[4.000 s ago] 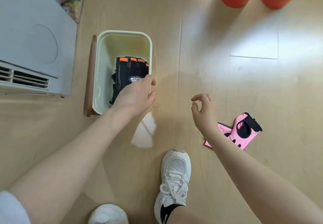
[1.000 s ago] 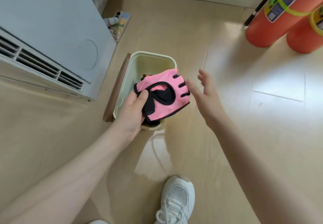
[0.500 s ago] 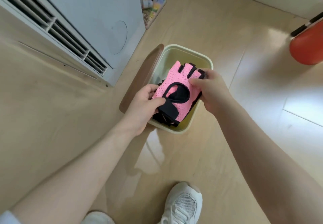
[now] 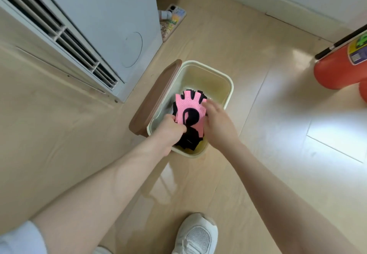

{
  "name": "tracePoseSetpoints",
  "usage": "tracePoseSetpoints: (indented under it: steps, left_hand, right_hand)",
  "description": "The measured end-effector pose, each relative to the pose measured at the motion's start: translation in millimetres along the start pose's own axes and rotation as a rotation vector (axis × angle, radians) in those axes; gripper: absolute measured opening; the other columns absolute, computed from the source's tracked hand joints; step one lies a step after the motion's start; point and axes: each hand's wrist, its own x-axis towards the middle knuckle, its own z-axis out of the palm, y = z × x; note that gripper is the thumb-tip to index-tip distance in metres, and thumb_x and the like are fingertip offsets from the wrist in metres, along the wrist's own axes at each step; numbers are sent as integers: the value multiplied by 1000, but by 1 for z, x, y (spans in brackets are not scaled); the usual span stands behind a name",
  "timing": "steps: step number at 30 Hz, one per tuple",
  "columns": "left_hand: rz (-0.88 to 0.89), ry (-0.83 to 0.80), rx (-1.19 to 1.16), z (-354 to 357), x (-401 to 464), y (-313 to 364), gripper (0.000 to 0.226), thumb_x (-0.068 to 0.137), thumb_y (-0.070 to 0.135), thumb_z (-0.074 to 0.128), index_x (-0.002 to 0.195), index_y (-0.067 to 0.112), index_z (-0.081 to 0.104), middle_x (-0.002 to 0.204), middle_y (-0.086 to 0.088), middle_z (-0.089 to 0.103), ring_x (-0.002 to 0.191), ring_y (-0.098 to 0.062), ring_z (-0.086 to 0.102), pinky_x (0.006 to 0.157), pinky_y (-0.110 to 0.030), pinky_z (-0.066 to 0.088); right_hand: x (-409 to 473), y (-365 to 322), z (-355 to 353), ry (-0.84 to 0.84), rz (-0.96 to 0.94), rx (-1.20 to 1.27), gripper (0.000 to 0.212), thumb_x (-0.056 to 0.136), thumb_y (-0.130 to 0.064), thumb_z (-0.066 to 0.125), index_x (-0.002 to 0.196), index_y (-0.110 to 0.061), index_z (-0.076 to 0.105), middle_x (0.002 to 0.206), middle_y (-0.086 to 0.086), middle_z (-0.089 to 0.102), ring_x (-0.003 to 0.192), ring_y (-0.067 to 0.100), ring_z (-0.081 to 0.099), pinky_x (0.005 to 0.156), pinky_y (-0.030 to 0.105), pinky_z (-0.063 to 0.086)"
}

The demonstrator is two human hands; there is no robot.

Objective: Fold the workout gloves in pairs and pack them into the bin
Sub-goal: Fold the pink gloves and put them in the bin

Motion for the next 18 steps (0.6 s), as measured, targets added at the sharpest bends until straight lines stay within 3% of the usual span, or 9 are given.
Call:
tracePoseSetpoints:
  steps: [2, 3, 5, 8, 10, 14, 16, 18]
  left_hand:
    - [0, 24, 52, 1, -5, -1, 51, 83, 7, 52, 132, 8, 39, 115, -8, 56, 102, -23, 52, 77, -28, 42]
    - [41, 57, 67, -1, -9, 2, 51, 83, 8, 51, 133, 10, 38, 121, -4, 54, 105, -21, 51, 81, -28, 42]
    - [222, 135, 164, -7, -17, 8, 46, 83, 9, 51, 129, 13, 44, 124, -2, 55, 108, -18, 53, 95, -31, 43]
    - [503, 179, 276, -26, -27, 15, 32, 85, 6, 48, 116, 14, 53, 109, 3, 57, 99, -11, 54, 93, -24, 42]
    - [593, 218, 449, -40, -23, 12, 35, 85, 5, 46, 119, 12, 52, 117, 1, 53, 109, -13, 50, 95, -23, 38]
    - [455, 279, 671, -55, 3, 4, 42, 88, 11, 49, 129, 8, 43, 134, -13, 44, 126, -29, 40, 104, -35, 32]
    - [397, 282, 647, -55, 13, 7, 41, 89, 17, 50, 129, 7, 43, 132, -14, 48, 120, -29, 48, 99, -37, 38]
    - [388, 331, 644, -55, 19, 12, 35, 90, 19, 50, 122, 7, 49, 124, -14, 55, 108, -29, 55, 91, -37, 43]
  right_hand:
    - [2, 0, 17, -130, -76, -227, 52, 92, -14, 39, 142, -7, 27, 155, 11, 23, 143, 24, 19, 117, 37, 15]
    - [4, -2, 22, -158, -89, -296, 53, 93, -15, 37, 143, -8, 23, 155, 10, 21, 143, 24, 19, 116, 36, 15]
    - [11, -7, 32, -208, -72, -359, 53, 94, -19, 36, 143, -8, 21, 155, 8, 23, 139, 23, 28, 108, 37, 26]
    - [20, -11, 42, -316, -40, -439, 57, 94, -28, 38, 144, -9, 17, 154, 7, 22, 134, 26, 33, 97, 40, 35]
    - [24, -13, 43, -363, -31, -481, 58, 93, -24, 37, 145, -9, 15, 155, 8, 18, 134, 28, 33, 98, 42, 35]
    - [26, -20, 26, -187, -8, -194, 40, 88, -10, 39, 127, -8, 47, 137, 9, 45, 119, 31, 47, 95, 40, 38]
    - [21, -21, 18, -48, 10, -56, 32, 89, -11, 40, 116, -7, 56, 126, 10, 54, 112, 33, 50, 93, 40, 40]
    - [13, -15, 16, 47, -48, -124, 29, 88, -11, 40, 107, -7, 62, 114, 9, 61, 111, 33, 51, 99, 41, 35]
